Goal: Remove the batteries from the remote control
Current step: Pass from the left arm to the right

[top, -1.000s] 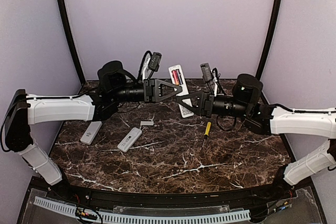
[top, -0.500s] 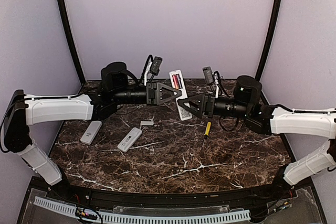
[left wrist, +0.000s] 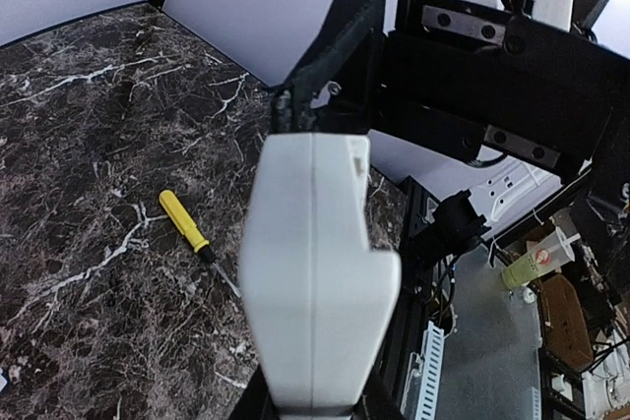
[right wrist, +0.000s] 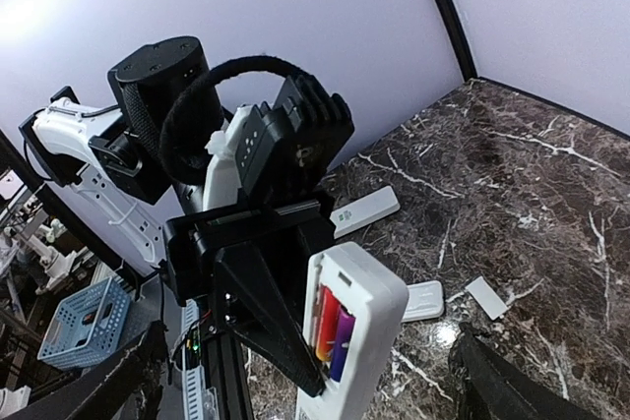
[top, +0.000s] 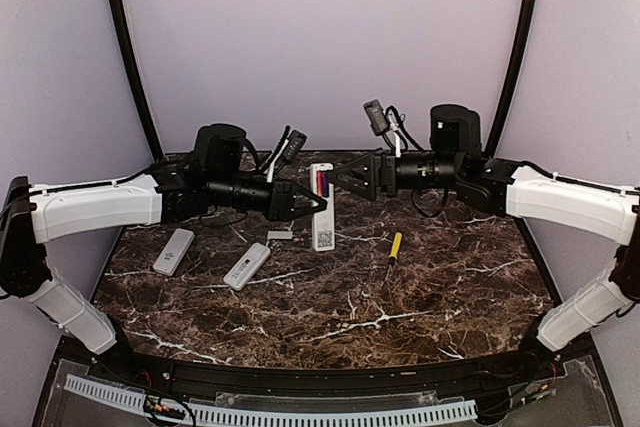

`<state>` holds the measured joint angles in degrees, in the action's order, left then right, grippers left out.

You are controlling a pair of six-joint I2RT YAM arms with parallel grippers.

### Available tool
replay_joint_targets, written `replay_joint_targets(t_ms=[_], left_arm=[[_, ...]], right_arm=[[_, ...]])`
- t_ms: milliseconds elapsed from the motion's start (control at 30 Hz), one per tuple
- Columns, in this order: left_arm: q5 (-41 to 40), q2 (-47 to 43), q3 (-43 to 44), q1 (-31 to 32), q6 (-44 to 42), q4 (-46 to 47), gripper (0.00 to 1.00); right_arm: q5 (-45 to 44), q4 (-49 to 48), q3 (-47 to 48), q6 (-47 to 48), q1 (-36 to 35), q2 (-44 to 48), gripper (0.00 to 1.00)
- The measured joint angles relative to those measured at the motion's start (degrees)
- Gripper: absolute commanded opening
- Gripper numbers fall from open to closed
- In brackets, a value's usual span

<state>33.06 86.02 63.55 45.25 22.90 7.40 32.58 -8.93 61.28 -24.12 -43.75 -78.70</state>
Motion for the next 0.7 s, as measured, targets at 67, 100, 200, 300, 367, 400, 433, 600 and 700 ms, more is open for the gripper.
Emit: replay_joint_targets(t_ms=[67,100,200,300,367,400,433,600,700], left_arm=[[0.5,-0.7,0.0,0.0,-2.6,-3.3,0.00],[0.8,-1.1,0.0,0.0,-3.7,-4.7,0.00],[2.7,-2.3,0.0,0.0,-6.0,-7.1,0.00],[5.7,-2.6,0.0,0.0,-6.9,-7.3,0.00],[7.6,-2.6,0.0,0.0,-7.3,-7.1,0.00],[8.5,-2.6,0.0,0.0,-7.4,-7.0,0.00],[9.4,-2.6,0.0,0.0,-7.5,-6.8,0.00],[13.3,-1.8,0.0,0.0,-7.3,-4.8,0.00],[14.7,-1.1,0.0,0.0,-7.2,-3.9,0.00]], right_arm=[[3.2,1.3,2.4,0.9,0.0,-3.1,0.97],[5.0,1.9,3.4,1.2,0.0,-4.6,0.96],[9.4,3.4,5.3,1.7,0.0,-8.1,0.90],[12.3,4.6,6.4,1.9,-0.1,-10.4,0.82],[14.3,4.7,6.4,1.4,-0.1,-11.0,0.74],[14.6,4.7,6.4,1.2,-0.1,-11.0,0.70],[15.6,4.4,6.4,0.7,-0.1,-11.1,0.67],[18.3,1.8,6.4,-1.4,-0.1,-11.1,0.52],[19.8,-0.4,6.4,-2.8,-0.1,-11.1,0.39]])
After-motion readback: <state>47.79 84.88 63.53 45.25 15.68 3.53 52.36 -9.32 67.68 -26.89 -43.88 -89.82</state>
